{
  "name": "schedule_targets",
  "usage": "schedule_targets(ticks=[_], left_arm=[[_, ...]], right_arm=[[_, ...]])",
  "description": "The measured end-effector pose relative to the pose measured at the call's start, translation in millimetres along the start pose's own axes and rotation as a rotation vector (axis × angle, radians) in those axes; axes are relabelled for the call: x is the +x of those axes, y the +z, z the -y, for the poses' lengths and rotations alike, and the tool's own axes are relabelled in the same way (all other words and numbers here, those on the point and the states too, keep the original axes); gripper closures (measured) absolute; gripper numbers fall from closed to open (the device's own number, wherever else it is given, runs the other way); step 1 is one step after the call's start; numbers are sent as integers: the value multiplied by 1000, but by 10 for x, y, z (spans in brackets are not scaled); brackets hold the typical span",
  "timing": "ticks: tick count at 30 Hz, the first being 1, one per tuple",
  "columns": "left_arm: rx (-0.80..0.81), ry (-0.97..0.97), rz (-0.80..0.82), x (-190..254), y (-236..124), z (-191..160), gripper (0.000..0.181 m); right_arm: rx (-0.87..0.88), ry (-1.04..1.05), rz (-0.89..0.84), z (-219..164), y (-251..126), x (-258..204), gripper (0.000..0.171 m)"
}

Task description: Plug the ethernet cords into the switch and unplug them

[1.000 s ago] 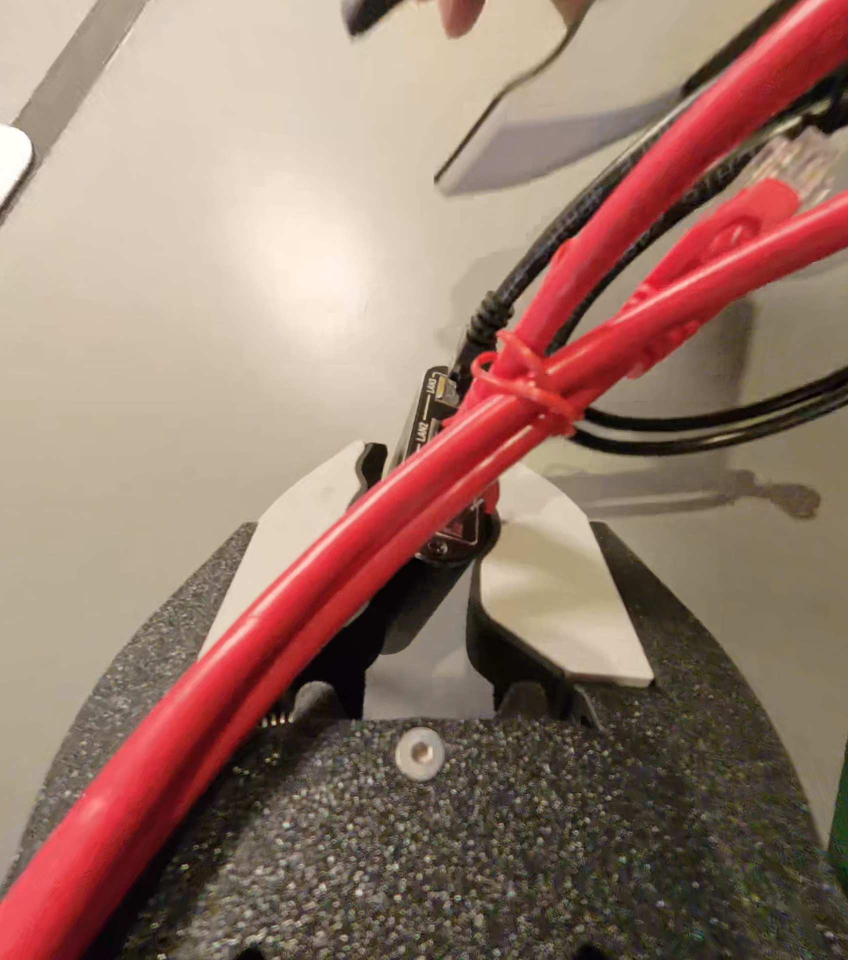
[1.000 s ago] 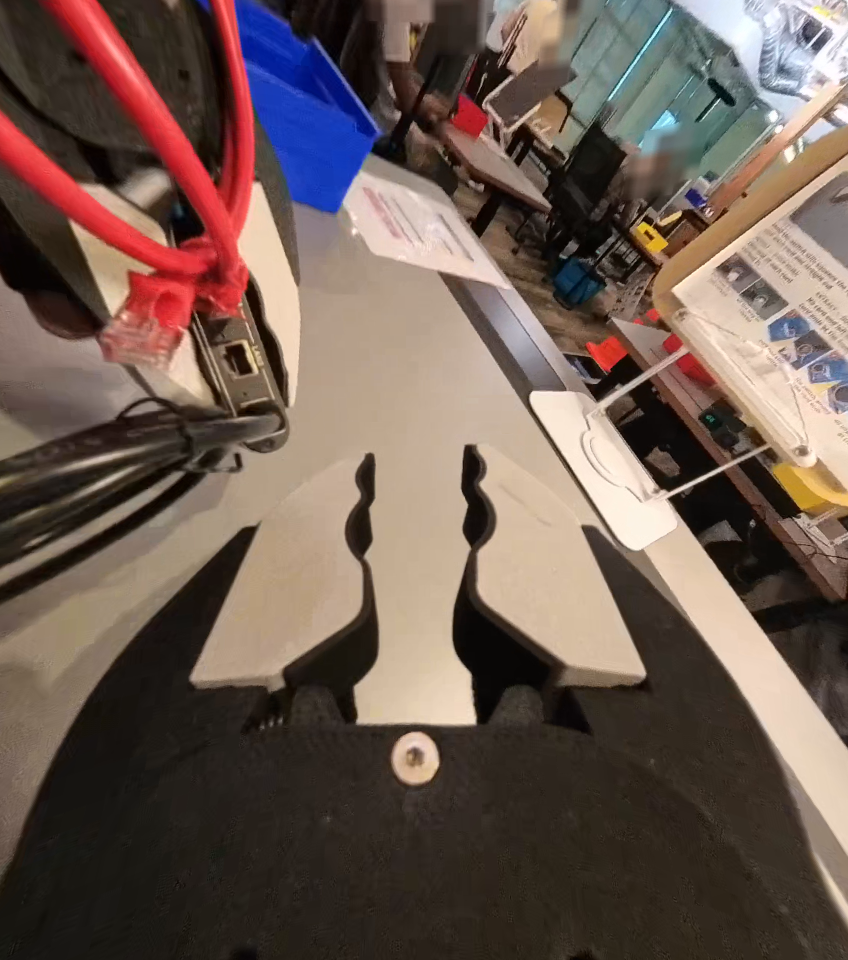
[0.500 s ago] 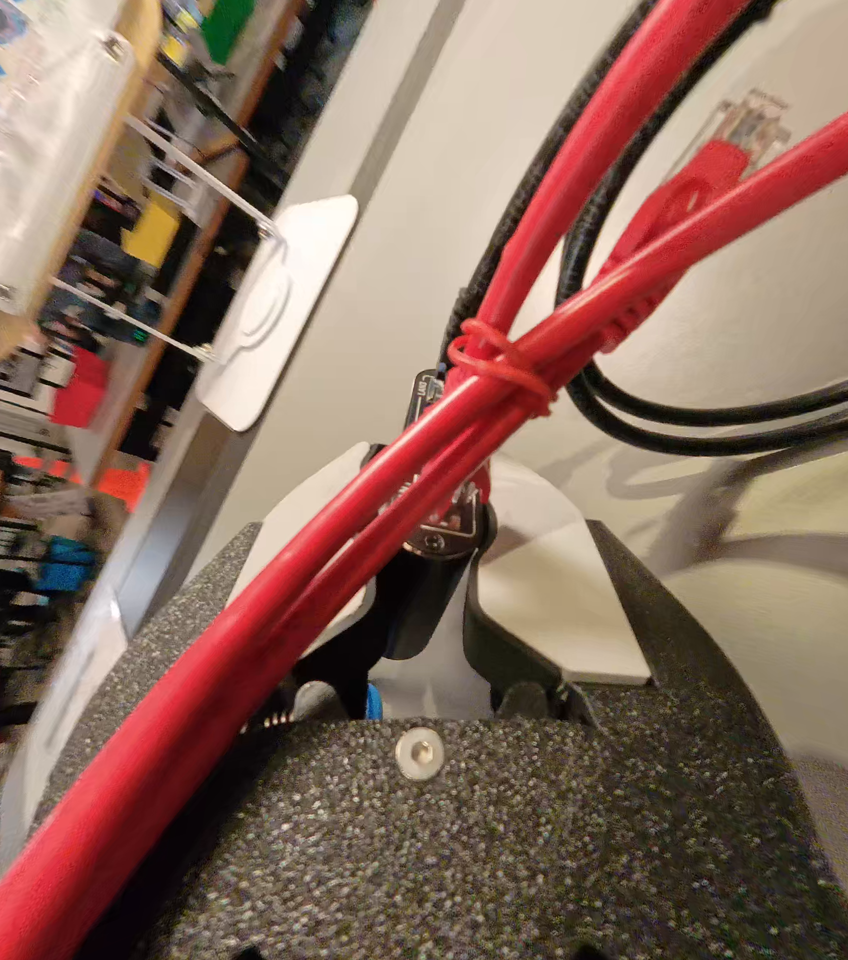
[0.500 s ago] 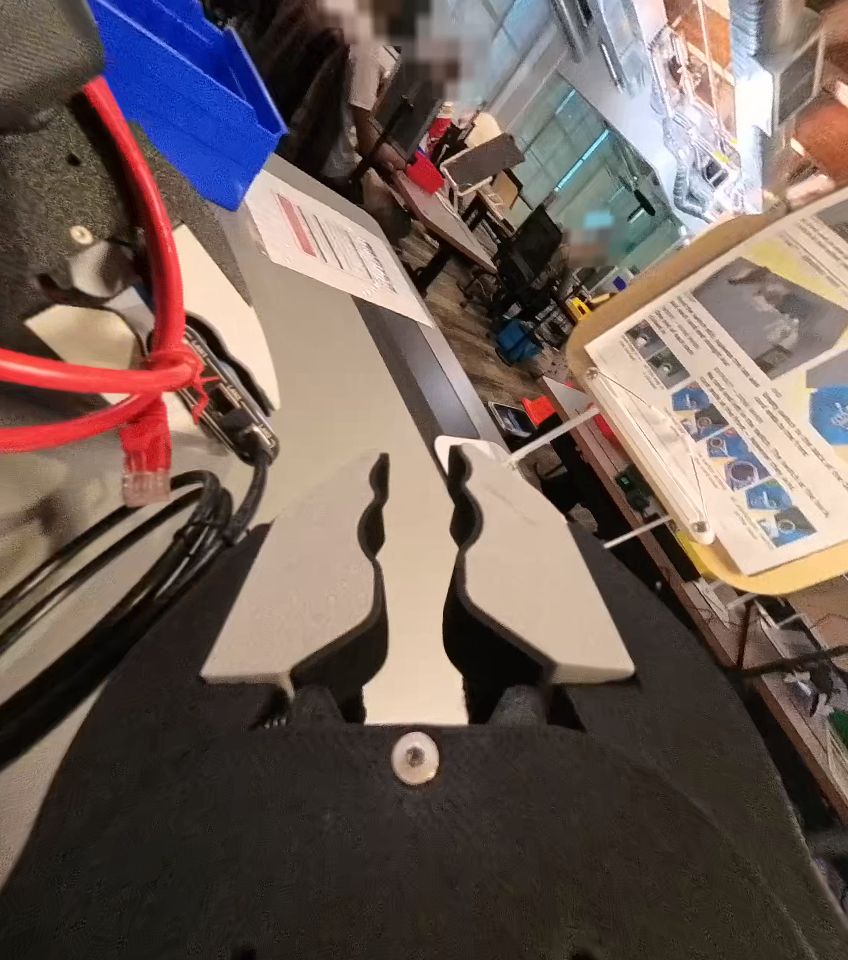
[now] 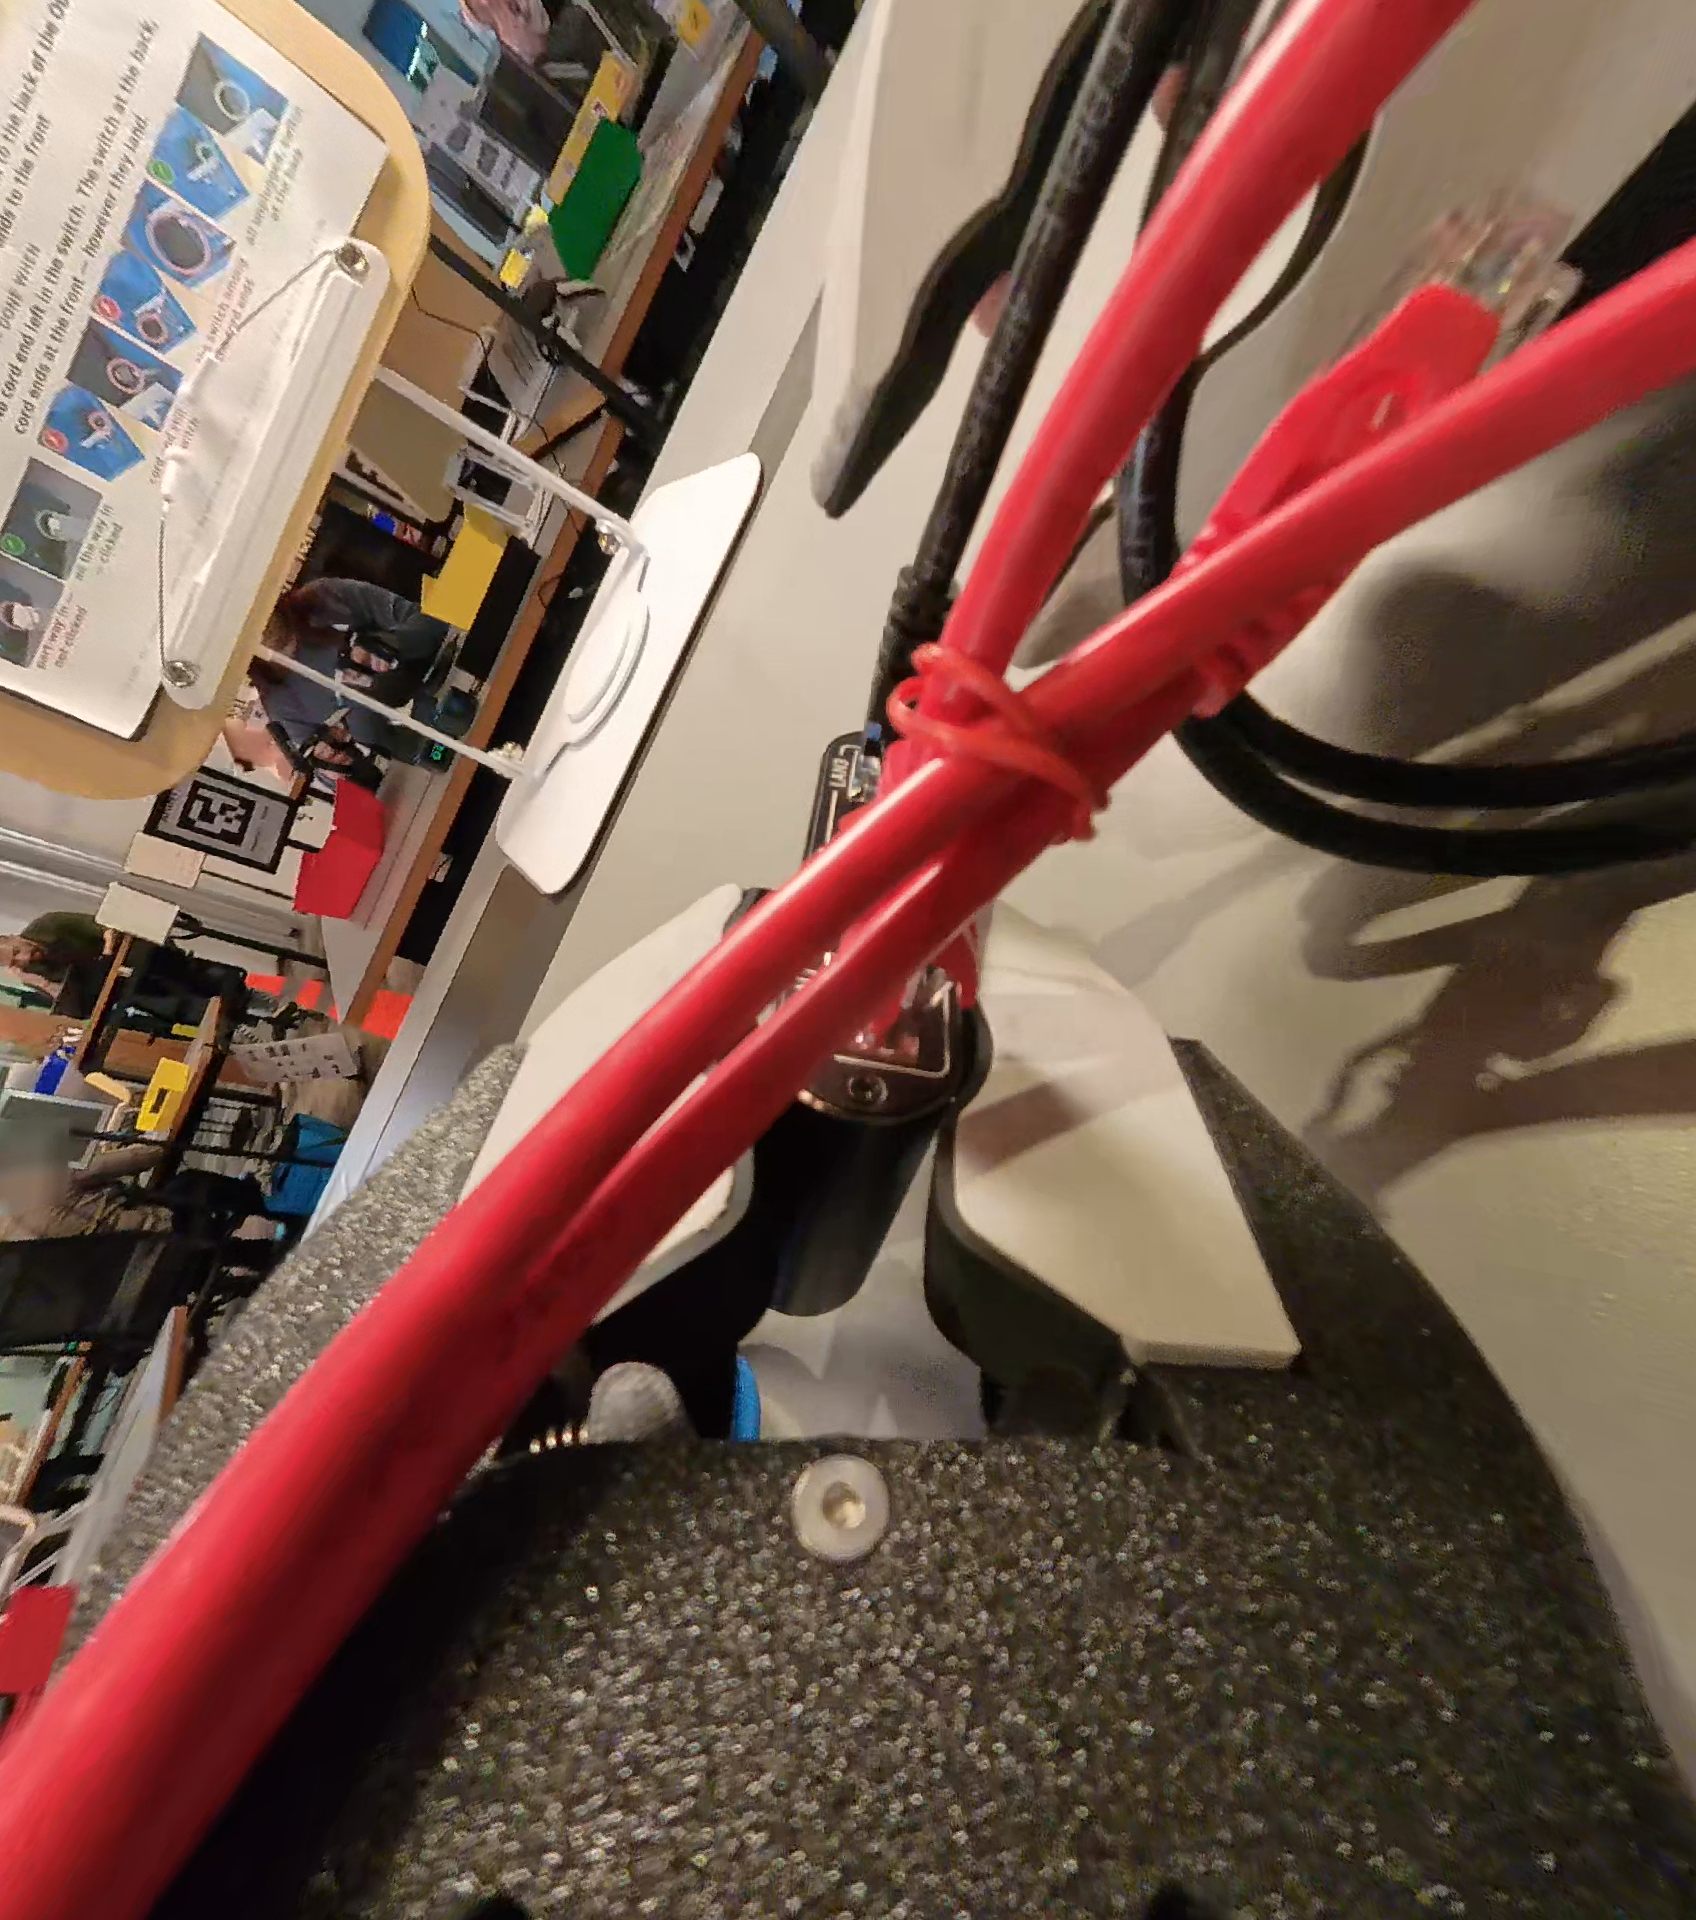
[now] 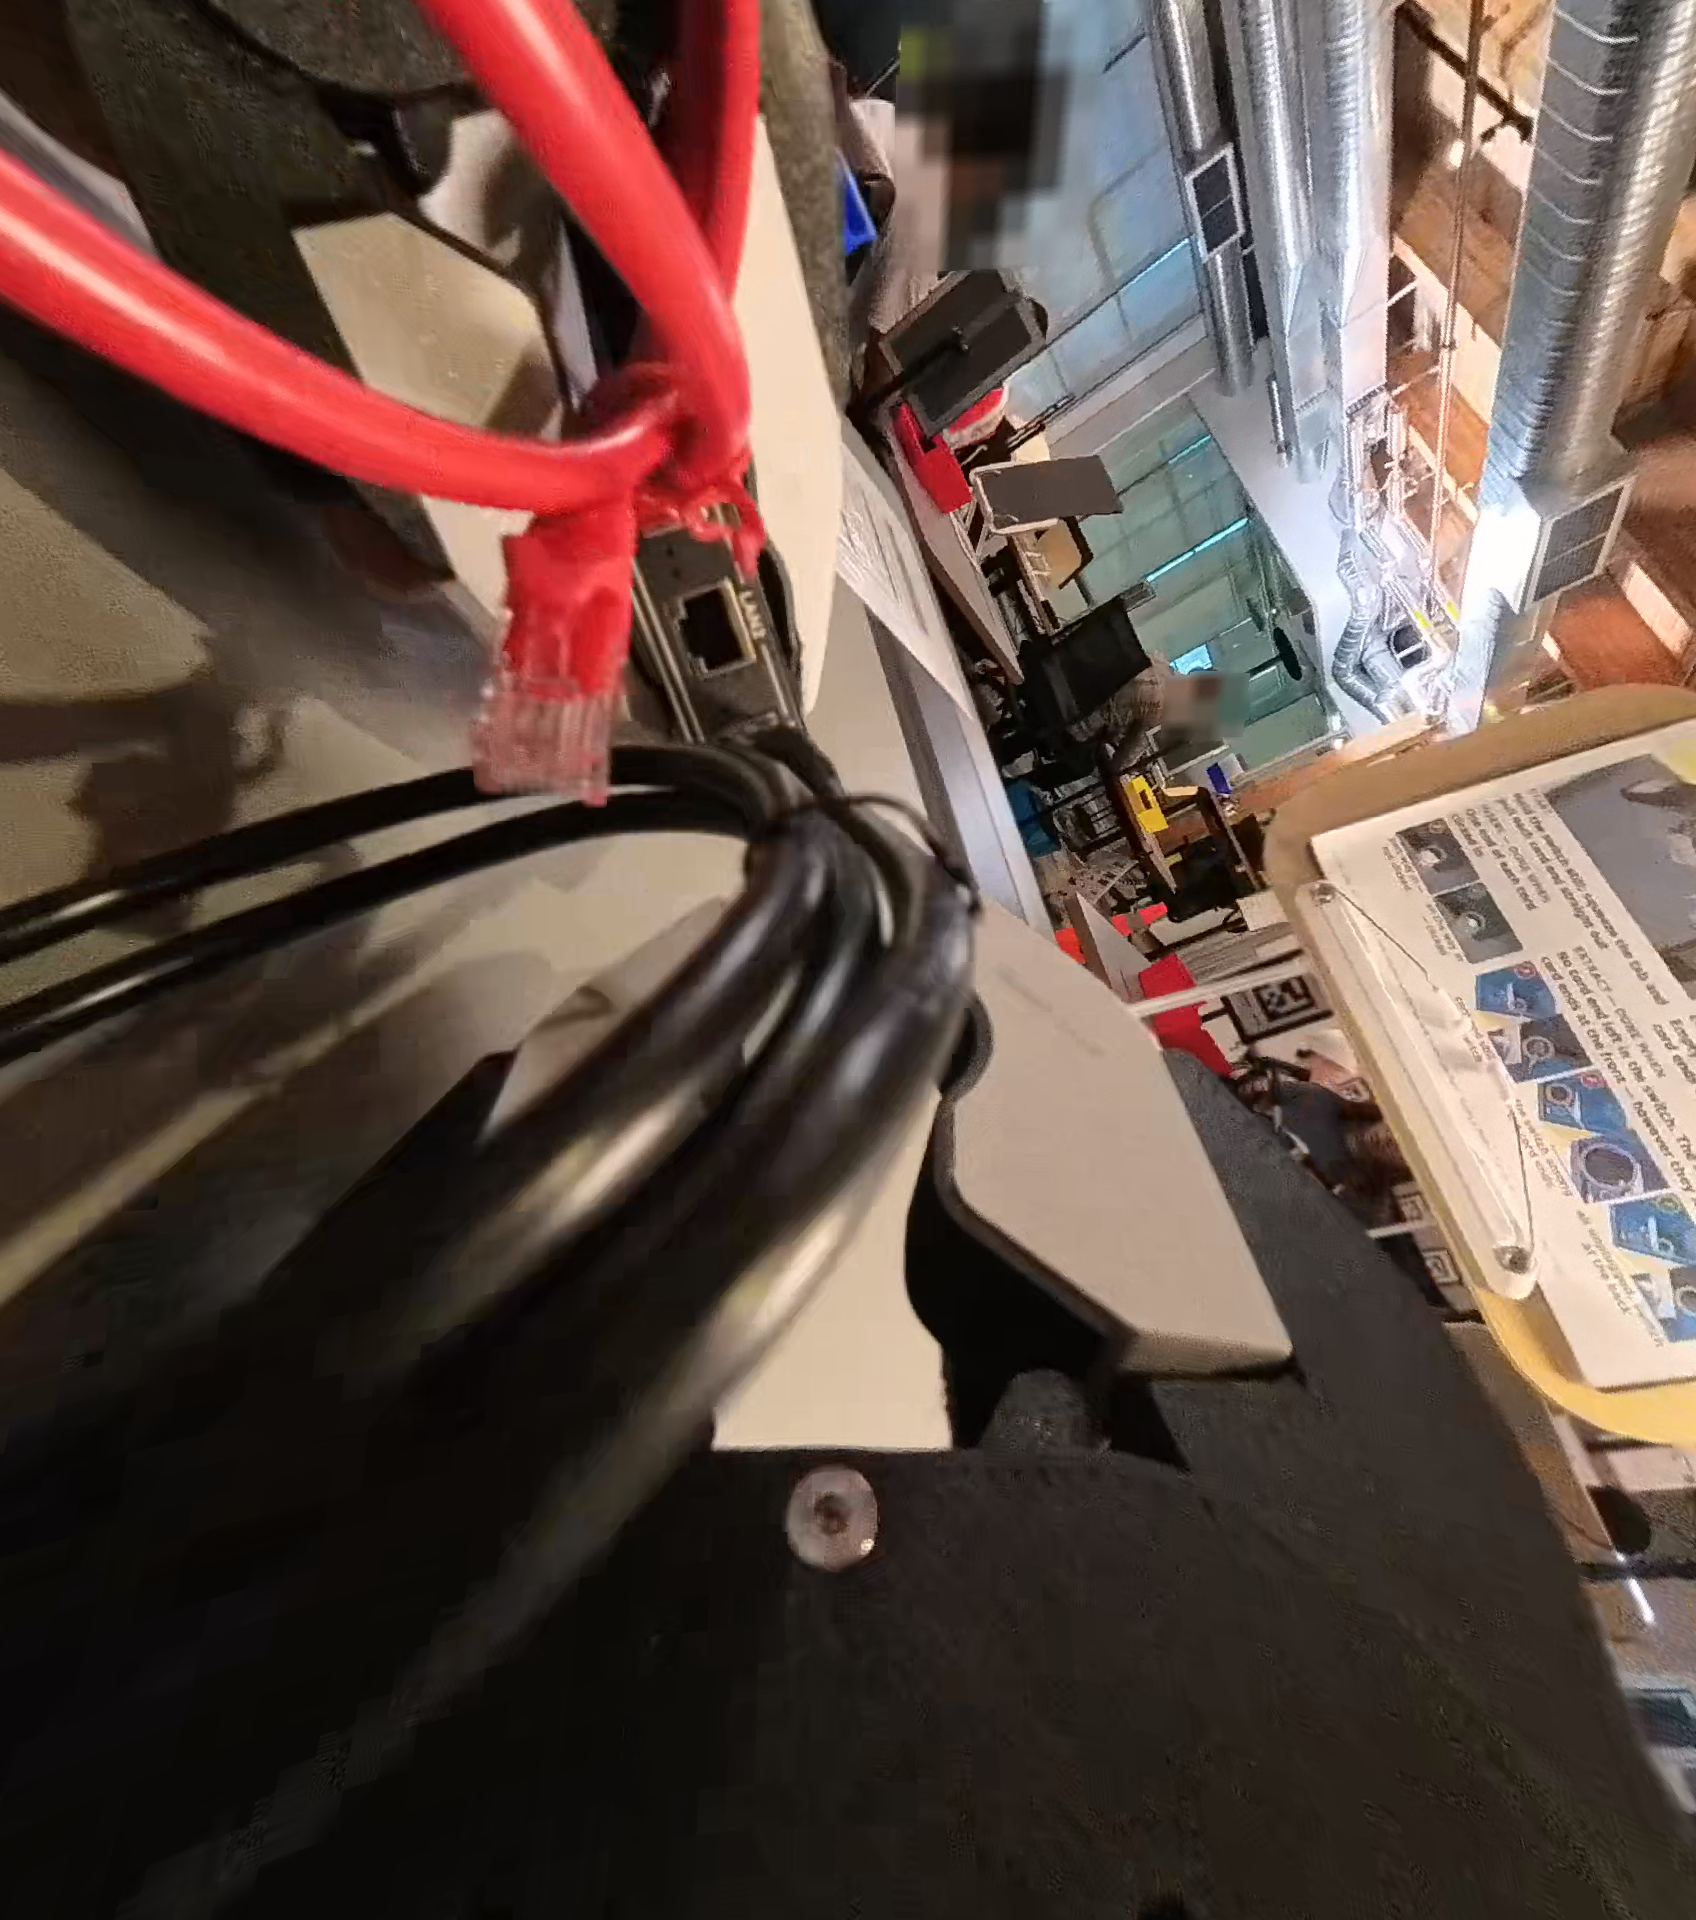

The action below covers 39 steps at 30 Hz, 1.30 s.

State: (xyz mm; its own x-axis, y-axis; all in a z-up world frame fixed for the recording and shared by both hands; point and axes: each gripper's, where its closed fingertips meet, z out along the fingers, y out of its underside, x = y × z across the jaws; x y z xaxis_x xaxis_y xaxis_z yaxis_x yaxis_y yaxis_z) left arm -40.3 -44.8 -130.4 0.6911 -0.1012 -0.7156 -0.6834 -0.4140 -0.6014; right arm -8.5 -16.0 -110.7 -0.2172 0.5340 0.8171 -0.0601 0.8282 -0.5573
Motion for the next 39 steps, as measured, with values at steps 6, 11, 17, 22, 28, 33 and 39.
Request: schedule_targets(ticks=[6,11,17,22,28,33,39], left_arm=[[-82,34,-3,50,28,-97,149],[-79,54,-14,102,21,-60,148],[-68,51,-35,166,11,-21,148],[-83,76,-37,192,16,-36,148],[-97,85,-46,242,15,-24,148],[-100,75,-50,249,14,-22,149],[-100,95,-54,272,19,-17,146]], right_arm=[[27,-63,3,117,30,-107,135],[-4,-108,3,71,17,-148,133],[37,-85,-4,163,-17,-148,132],[13,-136,-19,147,-3,-155,130],[23,-229,-9,157,-32,-225,135],[26,-243,-5,163,-35,-238,134],[25,-303,36,164,-43,-329,145]])
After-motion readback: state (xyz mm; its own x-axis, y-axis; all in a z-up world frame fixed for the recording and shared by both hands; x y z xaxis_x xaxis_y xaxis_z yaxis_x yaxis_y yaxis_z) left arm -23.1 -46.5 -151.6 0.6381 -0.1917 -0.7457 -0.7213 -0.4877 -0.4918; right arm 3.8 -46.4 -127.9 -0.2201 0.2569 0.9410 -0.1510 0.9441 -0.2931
